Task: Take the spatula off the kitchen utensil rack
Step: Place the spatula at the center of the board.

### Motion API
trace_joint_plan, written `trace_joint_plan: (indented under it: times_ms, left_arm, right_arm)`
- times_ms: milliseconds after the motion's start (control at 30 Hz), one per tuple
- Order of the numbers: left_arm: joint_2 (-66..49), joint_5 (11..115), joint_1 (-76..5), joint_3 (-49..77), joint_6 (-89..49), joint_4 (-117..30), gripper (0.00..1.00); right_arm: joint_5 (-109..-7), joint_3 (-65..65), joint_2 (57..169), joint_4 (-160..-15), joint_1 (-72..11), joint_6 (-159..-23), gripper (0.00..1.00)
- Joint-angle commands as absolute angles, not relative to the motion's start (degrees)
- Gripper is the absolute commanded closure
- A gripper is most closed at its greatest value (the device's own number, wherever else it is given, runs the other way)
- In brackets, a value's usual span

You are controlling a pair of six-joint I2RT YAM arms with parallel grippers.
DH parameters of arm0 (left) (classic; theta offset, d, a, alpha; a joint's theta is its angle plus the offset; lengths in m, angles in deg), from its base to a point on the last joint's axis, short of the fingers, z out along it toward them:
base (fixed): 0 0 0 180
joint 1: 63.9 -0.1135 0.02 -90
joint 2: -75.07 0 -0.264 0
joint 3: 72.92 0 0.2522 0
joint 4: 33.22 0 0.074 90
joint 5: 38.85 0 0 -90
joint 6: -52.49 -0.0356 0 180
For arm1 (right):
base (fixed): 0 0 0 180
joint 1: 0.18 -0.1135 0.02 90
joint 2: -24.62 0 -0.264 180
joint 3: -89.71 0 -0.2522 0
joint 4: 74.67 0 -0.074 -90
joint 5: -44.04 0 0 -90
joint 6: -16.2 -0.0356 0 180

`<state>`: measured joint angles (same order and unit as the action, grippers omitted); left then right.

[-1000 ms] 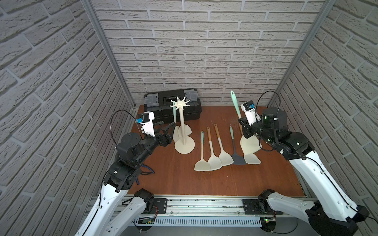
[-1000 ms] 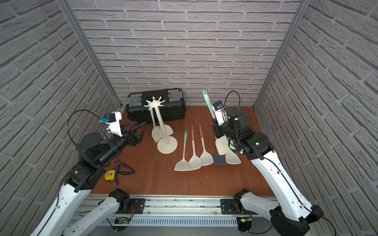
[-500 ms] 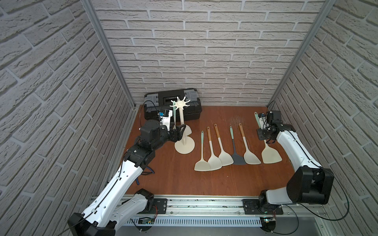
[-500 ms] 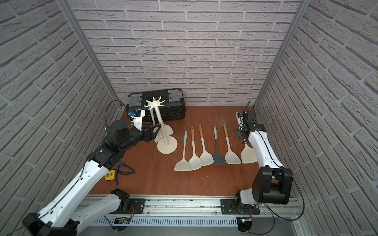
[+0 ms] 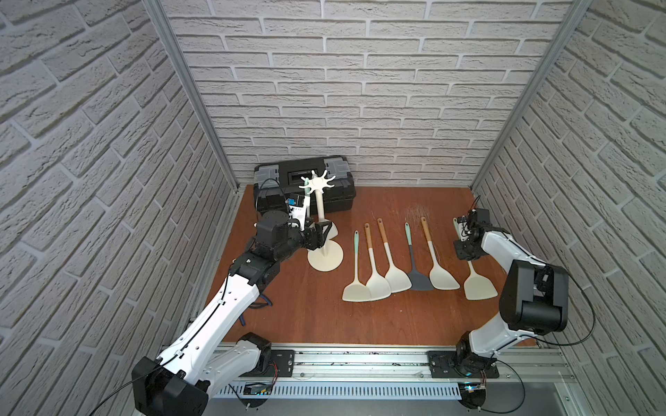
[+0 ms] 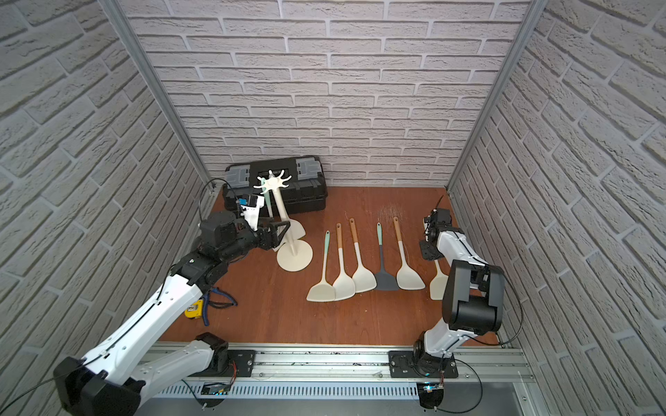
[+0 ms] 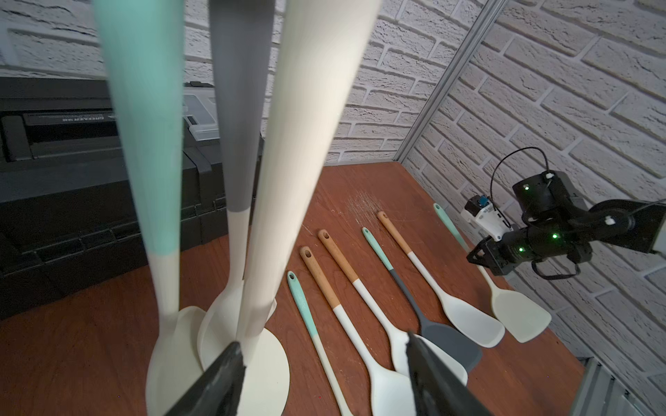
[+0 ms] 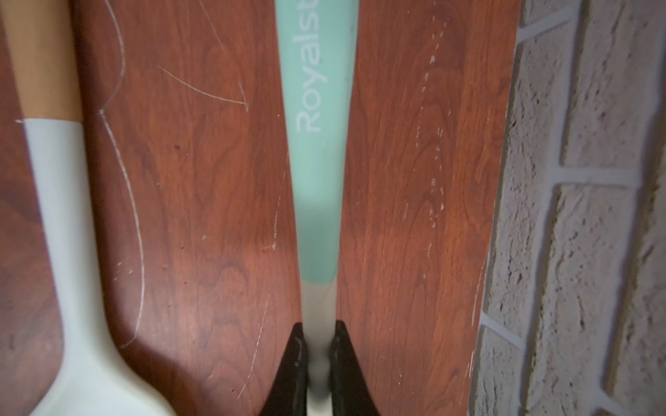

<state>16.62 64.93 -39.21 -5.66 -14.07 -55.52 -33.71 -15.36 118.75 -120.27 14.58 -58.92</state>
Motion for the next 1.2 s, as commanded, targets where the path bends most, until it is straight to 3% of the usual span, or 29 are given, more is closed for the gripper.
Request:
trace_joint_plan:
  times_ms: [0, 367, 800, 1167]
  left_arm:
    - [16.5, 66.2, -39.7, -6.3, -13.6, -51.2, 0.28]
    - [16.6, 66.1, -39.8, -6.1, -12.2, -51.5, 0.28]
    - [17.2, 65.7, -39.8, -5.6, -11.5, -52.3, 0.29]
    - [22.7, 60.7, -39.9, 0.0, -17.3, -62.3, 0.28]
  right_arm:
    - [-36.2, -12.9, 120.2, -118.9, 14.8, -61.9, 0.97]
    - [-38.6, -5.2, 129.9, -125.7, 14.7, -70.7, 0.96]
    - [-40.5, -4.4, 131.7, -125.7, 14.7, -69.6, 0.68]
    - [-42.7, -0.7, 122.1, -130.2, 13.3, -71.9, 0.64]
